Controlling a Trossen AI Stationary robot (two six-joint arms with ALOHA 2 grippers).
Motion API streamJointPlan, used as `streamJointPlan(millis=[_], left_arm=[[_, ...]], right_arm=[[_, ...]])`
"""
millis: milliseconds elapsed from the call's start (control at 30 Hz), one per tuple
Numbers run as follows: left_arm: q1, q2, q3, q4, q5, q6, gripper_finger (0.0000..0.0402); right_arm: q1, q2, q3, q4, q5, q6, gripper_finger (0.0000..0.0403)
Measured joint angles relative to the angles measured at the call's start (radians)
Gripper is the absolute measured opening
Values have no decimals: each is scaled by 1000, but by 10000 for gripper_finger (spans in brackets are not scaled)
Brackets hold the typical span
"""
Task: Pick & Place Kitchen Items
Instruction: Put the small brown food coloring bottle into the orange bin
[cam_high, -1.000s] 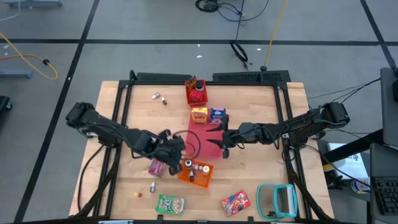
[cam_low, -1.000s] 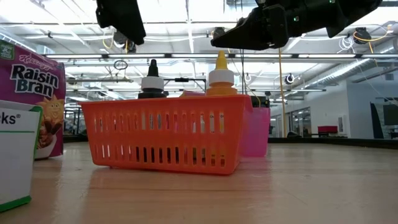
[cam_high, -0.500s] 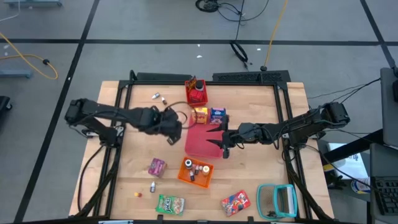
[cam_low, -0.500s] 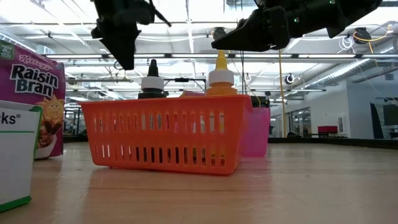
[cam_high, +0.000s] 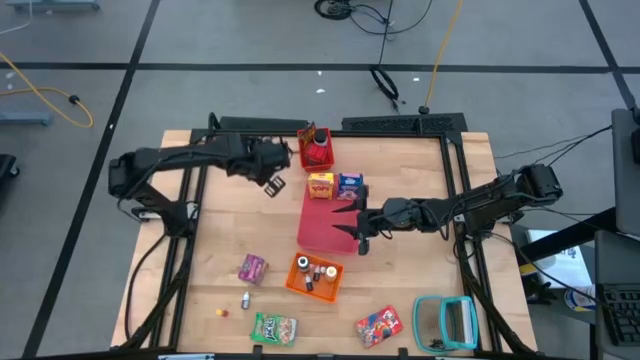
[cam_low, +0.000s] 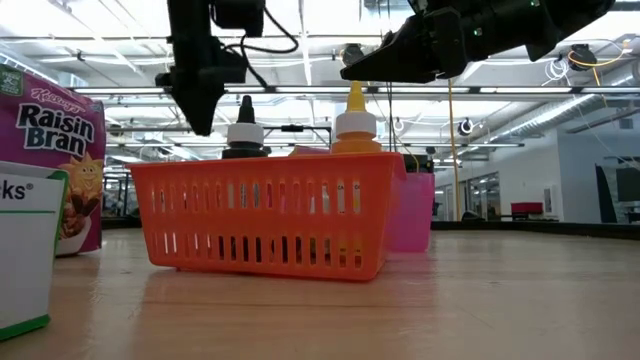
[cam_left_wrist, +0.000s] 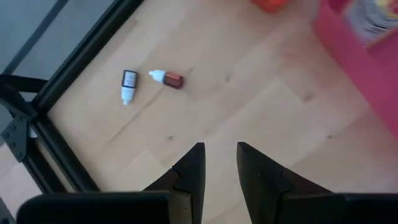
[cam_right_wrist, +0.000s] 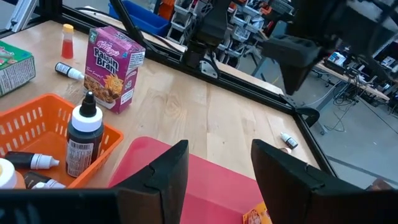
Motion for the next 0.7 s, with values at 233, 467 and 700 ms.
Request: streamJointPlan(millis=[233,467,700], left_arm=[[142,0,-65,84,77,110,92],[283,0,-188,175,114,166,92],[410,0,-282,351,191,232,92]], right_arm=[[10,0,0,0,0,-2,169],[12,0,0,1,0,-8,169],[12,0,0,10,0,-8,169]])
